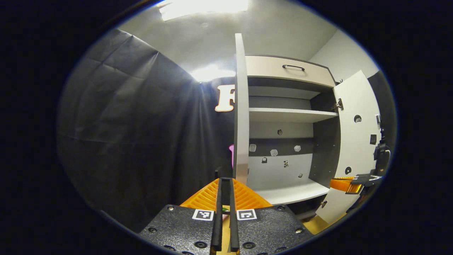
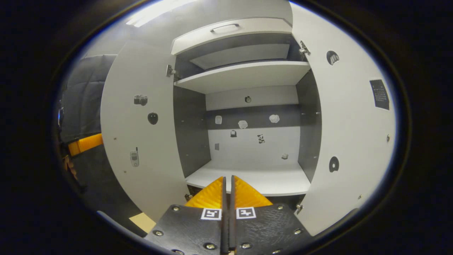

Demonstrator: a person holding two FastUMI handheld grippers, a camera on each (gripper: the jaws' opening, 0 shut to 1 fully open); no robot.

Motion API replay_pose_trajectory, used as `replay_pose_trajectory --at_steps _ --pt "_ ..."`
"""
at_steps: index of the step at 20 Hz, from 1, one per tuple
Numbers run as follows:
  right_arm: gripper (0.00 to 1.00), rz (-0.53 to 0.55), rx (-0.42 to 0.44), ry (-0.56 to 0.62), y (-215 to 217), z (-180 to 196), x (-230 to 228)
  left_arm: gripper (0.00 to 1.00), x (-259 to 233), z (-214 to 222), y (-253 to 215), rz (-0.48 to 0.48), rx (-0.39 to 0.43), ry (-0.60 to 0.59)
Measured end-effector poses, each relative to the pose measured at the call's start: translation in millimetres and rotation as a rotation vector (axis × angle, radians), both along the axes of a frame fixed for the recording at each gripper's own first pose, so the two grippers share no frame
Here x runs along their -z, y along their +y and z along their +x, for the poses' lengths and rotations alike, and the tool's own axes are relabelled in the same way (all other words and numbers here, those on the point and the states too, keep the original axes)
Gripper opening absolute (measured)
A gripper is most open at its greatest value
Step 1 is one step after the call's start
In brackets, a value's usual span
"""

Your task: Open the right door of the double-door shoe cabinet with the right hand, and open the left door with the left hand.

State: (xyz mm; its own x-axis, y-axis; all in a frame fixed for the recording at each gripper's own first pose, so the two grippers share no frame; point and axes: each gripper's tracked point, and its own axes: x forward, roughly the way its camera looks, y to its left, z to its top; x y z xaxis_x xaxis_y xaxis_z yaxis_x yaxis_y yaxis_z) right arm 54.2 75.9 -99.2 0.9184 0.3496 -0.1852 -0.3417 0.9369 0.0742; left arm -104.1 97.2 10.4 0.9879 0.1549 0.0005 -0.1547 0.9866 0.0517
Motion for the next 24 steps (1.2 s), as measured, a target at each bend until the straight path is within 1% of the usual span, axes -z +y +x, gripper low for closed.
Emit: replay_pose_trajectory --at_steps 1,5,6,7,8,9,10,11,13,14,15,16,17,18,19,20,21,22,24 --pt "0.01 0.001 0.003 0.002 -2 -1 0 0.10 -2 -2 0 0.008 -0.003 -0.002" --pt "0.01 -0.004 0.007 0.009 -4 -2 2 0.09 -14 -3 -5 -0.001 -0.004 -0.043" --pt "0.01 -0.005 0.007 0.008 -4 -3 2 0.07 -16 -3 -9 -0.003 0.004 -0.050" --pt "0.01 -0.006 0.006 0.006 -5 -4 2 0.09 -18 -5 -12 0.004 0.011 -0.052" --pt "0.01 -0.006 0.004 0.007 -4 -4 2 0.10 -20 -6 -16 0.016 0.018 -0.055" --pt "0.01 -0.007 0.002 0.008 -4 -4 2 0.06 -23 -6 -20 0.026 0.026 -0.059" --pt "0.01 -0.008 0.001 0.009 -5 -4 3 0.10 -26 -6 -25 0.029 0.037 -0.065" --pt "0.01 -0.009 0.001 0.009 -5 -4 3 0.06 -28 -6 -30 0.029 0.047 -0.071" --pt "0.01 -0.008 0.001 0.007 -5 -5 2 0.06 -30 -3 -41 0.026 0.078 -0.081" --pt "0.01 -0.010 0.002 0.005 -6 -6 2 0.10 -30 -1 -47 0.028 0.094 -0.083" --pt "0.01 -0.015 0.006 0.004 -8 -7 1 0.06 -30 1 -52 0.030 0.109 -0.086" --pt "0.01 -0.021 0.013 0.001 -10 -9 0 0.06 -29 3 -58 0.028 0.129 -0.085" --pt "0.01 -0.026 0.021 -0.004 -14 -10 -2 0.10 -28 6 -67 0.023 0.152 -0.083" --pt "0.01 -0.029 0.030 -0.009 -17 -13 -5 0.06 -26 9 -76 0.020 0.174 -0.079" --pt "0.01 -0.031 0.039 -0.017 -19 -15 -9 0.06 -22 12 -82 0.021 0.194 -0.072" --pt "0.01 -0.034 0.055 -0.029 -23 -16 -14 0.10 -18 15 -88 0.024 0.209 -0.064" --pt "0.01 -0.039 0.071 -0.040 -26 -17 -19 0.06 -14 20 -95 0.026 0.227 -0.056" --pt "0.01 -0.038 0.082 -0.054 -28 -19 -24 0.10 -11 24 -105 0.026 0.253 -0.049" --pt "0.01 -0.029 0.093 -0.085 -28 -22 -36 0.10 -3 31 -120 0.023 0.287 -0.038"
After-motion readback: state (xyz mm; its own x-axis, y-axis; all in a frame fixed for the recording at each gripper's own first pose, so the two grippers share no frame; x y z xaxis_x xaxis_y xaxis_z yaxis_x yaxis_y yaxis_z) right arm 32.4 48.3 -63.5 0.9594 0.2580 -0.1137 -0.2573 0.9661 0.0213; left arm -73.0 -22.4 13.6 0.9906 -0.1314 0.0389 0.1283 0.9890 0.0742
